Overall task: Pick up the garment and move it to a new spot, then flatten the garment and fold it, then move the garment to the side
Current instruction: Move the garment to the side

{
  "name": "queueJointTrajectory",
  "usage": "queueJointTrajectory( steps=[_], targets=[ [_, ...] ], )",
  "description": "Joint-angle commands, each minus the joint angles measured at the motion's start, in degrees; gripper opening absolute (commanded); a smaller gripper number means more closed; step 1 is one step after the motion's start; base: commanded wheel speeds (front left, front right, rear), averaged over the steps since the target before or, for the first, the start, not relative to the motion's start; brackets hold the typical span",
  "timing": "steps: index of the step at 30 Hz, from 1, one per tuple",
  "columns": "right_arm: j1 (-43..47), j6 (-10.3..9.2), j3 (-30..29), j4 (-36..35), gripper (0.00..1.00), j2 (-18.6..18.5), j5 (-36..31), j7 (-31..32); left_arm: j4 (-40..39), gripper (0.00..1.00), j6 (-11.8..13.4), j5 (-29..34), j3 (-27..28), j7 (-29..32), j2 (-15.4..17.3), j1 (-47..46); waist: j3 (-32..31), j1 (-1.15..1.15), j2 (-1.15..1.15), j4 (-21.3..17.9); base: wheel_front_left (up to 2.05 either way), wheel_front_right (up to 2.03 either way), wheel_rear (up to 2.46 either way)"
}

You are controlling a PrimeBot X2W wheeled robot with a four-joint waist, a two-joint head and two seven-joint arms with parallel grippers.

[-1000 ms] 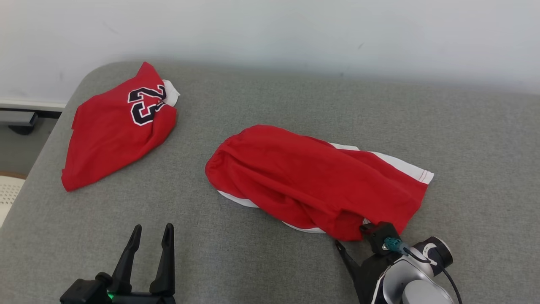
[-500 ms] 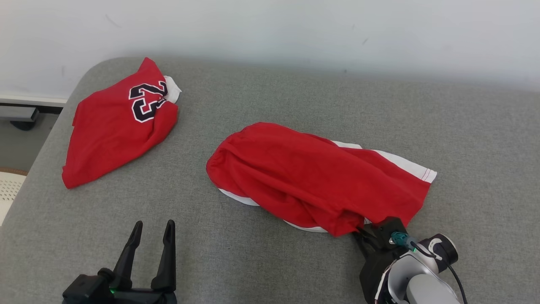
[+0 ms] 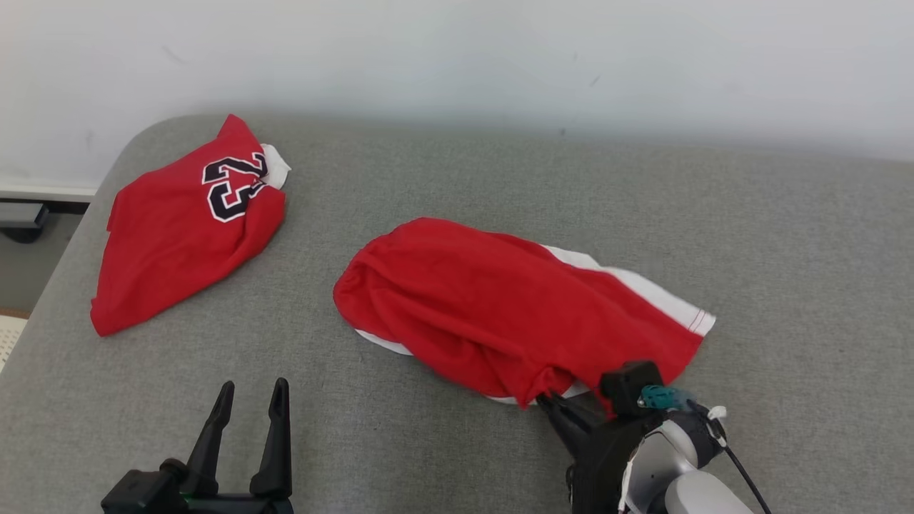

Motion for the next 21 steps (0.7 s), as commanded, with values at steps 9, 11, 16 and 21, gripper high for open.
queueJointTrajectory(
  steps=[9,11,16,21],
  targets=[
    [6.1,0.00,-7.4,-18.3,0.00,-0.3,16.2,10.7,0.3,1.00,-0.2,0.0,0.1,-0.3,0.1,1.1,-1.8,0.00,0.00,-1.3,0.00,0.00,0.00],
    [6.8,0.00,-10.8,-20.3,0.00,-0.3,17.8,11.7,0.4,1.00,-0.2,0.0,0.1,-0.3,0.2,1.3,-2.0,0.00,0.00,-1.4,0.00,0.00,0.00],
    [5.5,0.00,-17.4,-20.0,0.00,-0.3,21.9,12.5,0.4,1.00,-0.3,0.0,-0.1,-0.3,0.2,1.6,-2.2,0.00,0.00,-1.3,0.00,0.00,0.00],
    [0.5,0.00,-23.1,-13.4,0.00,-0.3,23.3,10.7,0.5,1.00,-0.5,0.0,-0.4,-0.3,0.2,1.3,-1.9,0.00,0.00,-0.6,0.00,0.00,0.00]
  ],
)
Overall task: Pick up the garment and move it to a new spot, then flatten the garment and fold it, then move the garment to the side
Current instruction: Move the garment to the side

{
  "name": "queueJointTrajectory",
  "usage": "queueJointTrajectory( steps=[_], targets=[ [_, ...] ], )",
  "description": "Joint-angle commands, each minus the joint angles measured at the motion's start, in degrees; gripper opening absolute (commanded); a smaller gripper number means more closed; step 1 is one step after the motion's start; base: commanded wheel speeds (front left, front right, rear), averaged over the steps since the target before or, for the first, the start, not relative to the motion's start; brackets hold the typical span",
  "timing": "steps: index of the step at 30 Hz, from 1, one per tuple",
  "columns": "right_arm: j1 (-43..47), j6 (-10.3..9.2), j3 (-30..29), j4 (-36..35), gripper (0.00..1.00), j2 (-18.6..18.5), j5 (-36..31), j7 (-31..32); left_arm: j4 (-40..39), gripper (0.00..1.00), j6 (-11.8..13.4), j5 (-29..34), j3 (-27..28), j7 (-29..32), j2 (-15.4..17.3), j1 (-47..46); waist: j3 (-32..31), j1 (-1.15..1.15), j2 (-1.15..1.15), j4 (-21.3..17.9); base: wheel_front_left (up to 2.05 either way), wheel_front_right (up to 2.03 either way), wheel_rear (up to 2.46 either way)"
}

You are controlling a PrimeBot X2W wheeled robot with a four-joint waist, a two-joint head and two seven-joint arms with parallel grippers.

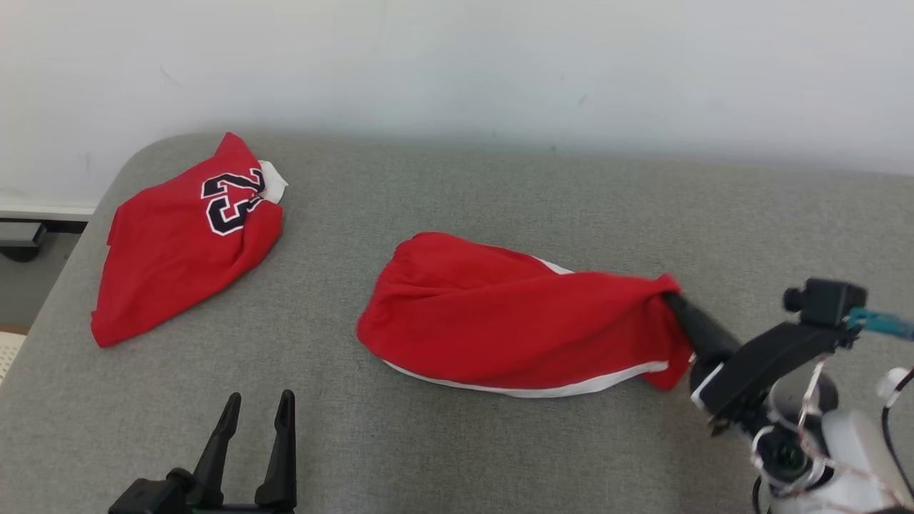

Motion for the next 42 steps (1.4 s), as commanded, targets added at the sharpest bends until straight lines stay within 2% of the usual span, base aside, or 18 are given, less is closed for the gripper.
queueJointTrajectory(
  steps=[1,4,11,19,20,21,26,30,42],
  targets=[
    [-2.8,0.00,-2.0,3.1,0.00,-0.2,0.6,-1.0,0.1,1.00,-0.1,0.0,0.0,-0.3,0.2,0.0,0.3,0.01,0.00,0.4,0.00,0.00,0.00],
    [-8.2,0.00,-5.4,10.1,0.00,-0.2,0.7,-2.7,0.2,1.00,-0.3,0.1,-0.3,-0.3,0.2,-0.4,0.7,0.01,0.00,1.1,0.00,0.00,0.00],
    [-21.1,0.00,-11.1,27.0,0.00,-0.3,-3.8,-7.5,0.3,1.00,-0.4,0.2,-1.2,-0.3,0.2,-1.4,2.3,0.01,0.00,3.5,0.00,0.00,0.00],
    [-31.9,0.00,-15.9,42.3,0.00,-0.3,-9.5,-13.6,0.0,1.00,-0.5,0.0,-2.5,-0.3,0.2,-2.6,4.8,0.01,0.00,6.1,0.00,0.00,0.00],
    [-32.8,0.00,-15.9,43.9,0.40,-0.4,-10.7,-14.0,-0.1,1.00,-0.6,-0.1,-2.6,-0.3,0.2,-2.8,5.1,0.01,0.00,6.3,0.00,0.00,0.00],
    [-33.6,0.00,-16.1,45.8,1.00,-0.5,-11.9,-13.9,-0.1,1.00,-0.6,-0.1,-2.8,-0.3,0.2,-2.9,5.4,0.01,0.00,6.5,0.00,0.00,0.00],
    [-36.5,0.00,-15.7,51.5,1.00,-1.9,-18.3,-17.2,0.2,1.00,-0.4,-0.1,-3.3,-0.3,0.2,-3.7,6.2,0.01,0.00,6.9,0.00,0.00,0.00],
    [-36.9,0.00,-14.2,52.6,1.00,-2.8,-21.6,-19.3,0.6,1.00,-0.2,0.3,-3.4,-0.3,0.2,-3.8,6.1,0.01,0.00,6.3,0.00,0.00,0.00],
    [-29.9,0.00,-9.2,47.4,1.00,-3.4,-29.7,-28.6,1.0,1.00,0.1,0.7,-2.3,-0.3,0.2,-3.2,4.0,0.01,0.00,0.3,0.00,0.00,0.00]
  ],
)
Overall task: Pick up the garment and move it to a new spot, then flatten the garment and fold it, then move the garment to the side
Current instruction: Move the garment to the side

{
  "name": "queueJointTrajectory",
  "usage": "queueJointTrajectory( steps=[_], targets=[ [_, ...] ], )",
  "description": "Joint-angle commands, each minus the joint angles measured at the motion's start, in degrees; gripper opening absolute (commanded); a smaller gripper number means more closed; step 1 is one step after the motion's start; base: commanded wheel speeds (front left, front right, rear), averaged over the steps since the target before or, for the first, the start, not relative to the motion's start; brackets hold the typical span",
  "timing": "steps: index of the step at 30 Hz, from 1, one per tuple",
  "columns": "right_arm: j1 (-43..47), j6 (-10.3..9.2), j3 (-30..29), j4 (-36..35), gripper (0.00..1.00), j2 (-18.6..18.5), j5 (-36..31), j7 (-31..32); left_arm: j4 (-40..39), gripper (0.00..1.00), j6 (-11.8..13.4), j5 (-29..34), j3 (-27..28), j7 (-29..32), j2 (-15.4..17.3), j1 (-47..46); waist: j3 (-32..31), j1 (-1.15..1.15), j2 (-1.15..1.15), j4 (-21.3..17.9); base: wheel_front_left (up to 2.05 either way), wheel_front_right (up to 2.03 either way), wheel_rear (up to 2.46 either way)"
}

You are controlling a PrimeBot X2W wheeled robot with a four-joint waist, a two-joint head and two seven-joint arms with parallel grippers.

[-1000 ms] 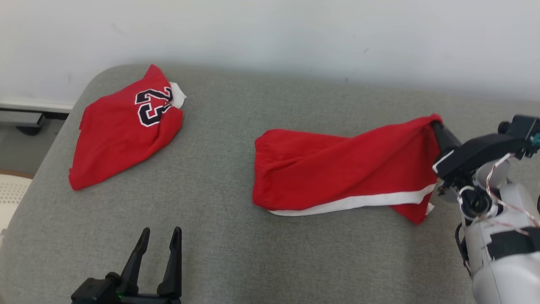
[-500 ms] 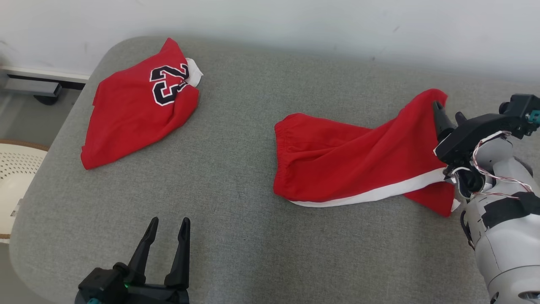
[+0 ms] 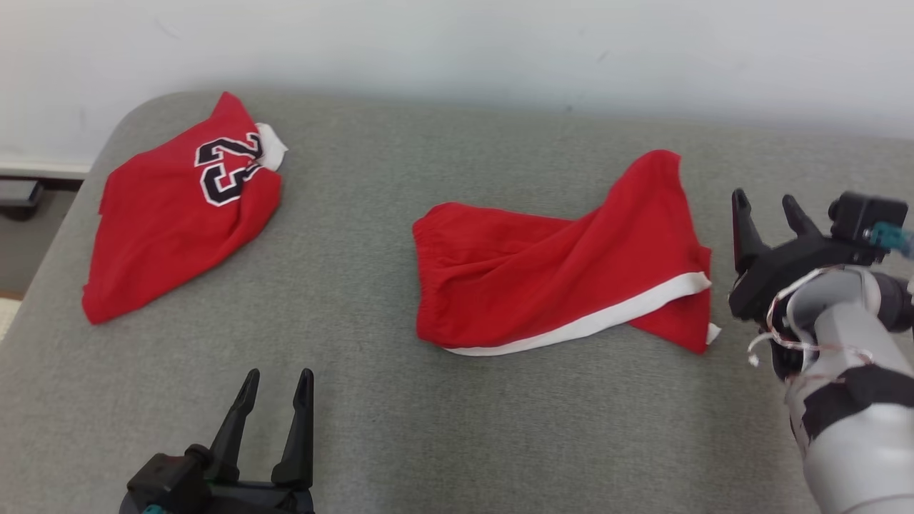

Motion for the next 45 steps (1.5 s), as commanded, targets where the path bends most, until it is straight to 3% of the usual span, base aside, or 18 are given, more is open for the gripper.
queueJointTrajectory(
  steps=[1,14,30,45],
  targets=[
    [2.9,0.00,0.4,-1.9,1.00,-0.1,-2.5,-2.0,0.2,1.00,0.1,0.4,0.3,-0.3,0.2,0.3,-1.0,-0.01,0.00,-2.2,0.00,0.00,0.00],
    [19.7,-0.01,1.0,-20.3,1.00,2.7,-13.8,-8.0,0.8,1.00,0.1,0.6,1.0,-0.3,0.3,0.4,-2.2,-0.01,0.00,-6.6,0.00,0.00,0.00],
    [35.7,-0.01,5.4,-37.1,1.00,2.7,-15.3,-6.8,3.1,1.00,-0.2,-0.3,0.2,-0.3,0.3,1.1,-4.8,-0.01,0.00,-8.0,0.00,0.00,0.00],
    [41.1,-0.01,4.3,-42.6,1.00,2.7,-13.4,-5.7,3.9,1.00,0.2,-0.5,0.4,-0.3,0.3,2.4,-6.9,-0.01,0.00,-8.7,0.00,0.00,0.00]
  ],
)
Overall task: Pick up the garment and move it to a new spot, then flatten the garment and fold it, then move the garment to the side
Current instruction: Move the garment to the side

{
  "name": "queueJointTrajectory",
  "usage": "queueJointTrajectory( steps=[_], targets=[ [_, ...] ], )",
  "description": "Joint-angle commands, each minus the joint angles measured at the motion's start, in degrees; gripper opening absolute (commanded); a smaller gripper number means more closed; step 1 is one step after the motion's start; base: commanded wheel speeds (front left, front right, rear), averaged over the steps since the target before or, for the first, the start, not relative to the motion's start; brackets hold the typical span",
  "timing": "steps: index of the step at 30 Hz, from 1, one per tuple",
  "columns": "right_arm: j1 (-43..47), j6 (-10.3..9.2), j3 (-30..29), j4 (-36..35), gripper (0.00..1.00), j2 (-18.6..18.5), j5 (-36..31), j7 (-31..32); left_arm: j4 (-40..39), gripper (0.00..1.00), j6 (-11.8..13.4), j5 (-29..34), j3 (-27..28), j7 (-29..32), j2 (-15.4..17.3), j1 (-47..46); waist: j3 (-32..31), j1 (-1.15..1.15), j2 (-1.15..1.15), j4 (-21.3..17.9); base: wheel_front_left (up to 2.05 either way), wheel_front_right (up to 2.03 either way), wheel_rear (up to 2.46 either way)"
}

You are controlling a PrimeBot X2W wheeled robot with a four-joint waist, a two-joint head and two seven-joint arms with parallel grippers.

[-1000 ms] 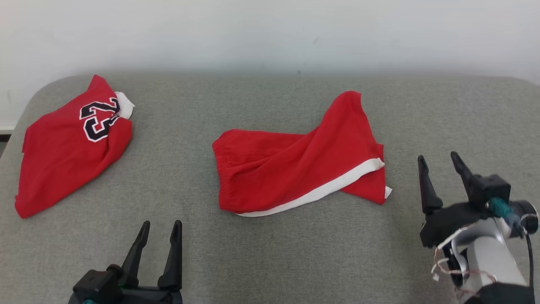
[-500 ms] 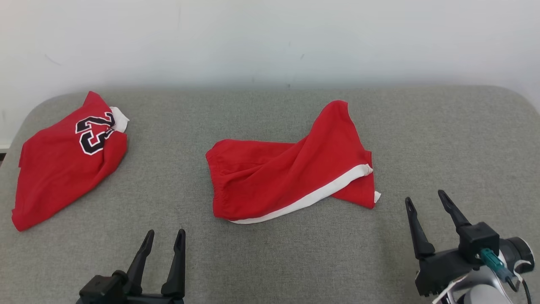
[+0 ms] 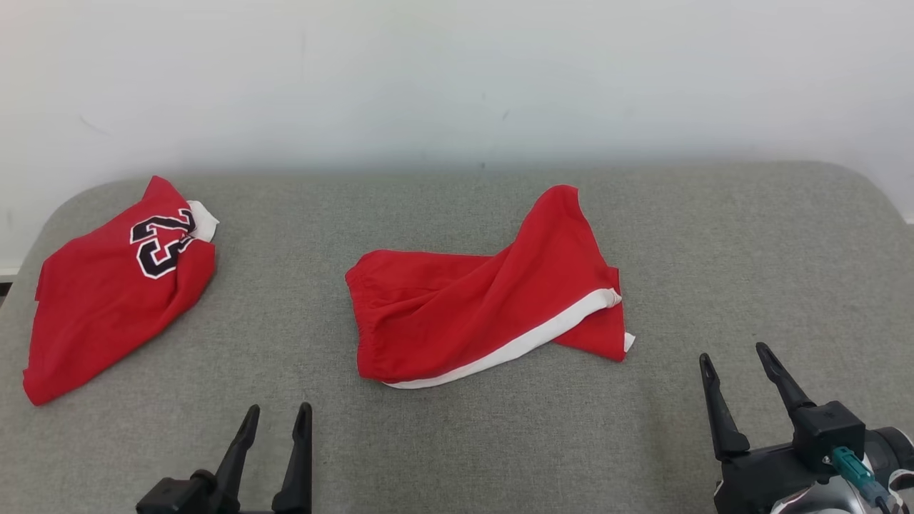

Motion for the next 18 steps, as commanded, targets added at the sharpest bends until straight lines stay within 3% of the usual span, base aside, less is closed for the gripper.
queueJointTrajectory(
  steps=[1,18],
  targets=[
    [0.3,-0.02,0.1,-0.3,1.00,-0.1,0.3,0.2,0.3,1.00,-0.2,-0.1,0.0,-0.3,0.3,0.4,-0.2,0.01,0.00,-0.1,0.00,0.00,0.00],
    [-0.7,-0.02,1.6,-1.6,1.00,-0.1,2.5,1.2,16.6,1.00,-1.8,2.2,-9.1,8.0,4.5,-14.7,2.5,0.01,0.00,-2.7,0.00,0.00,0.00]
  ],
)
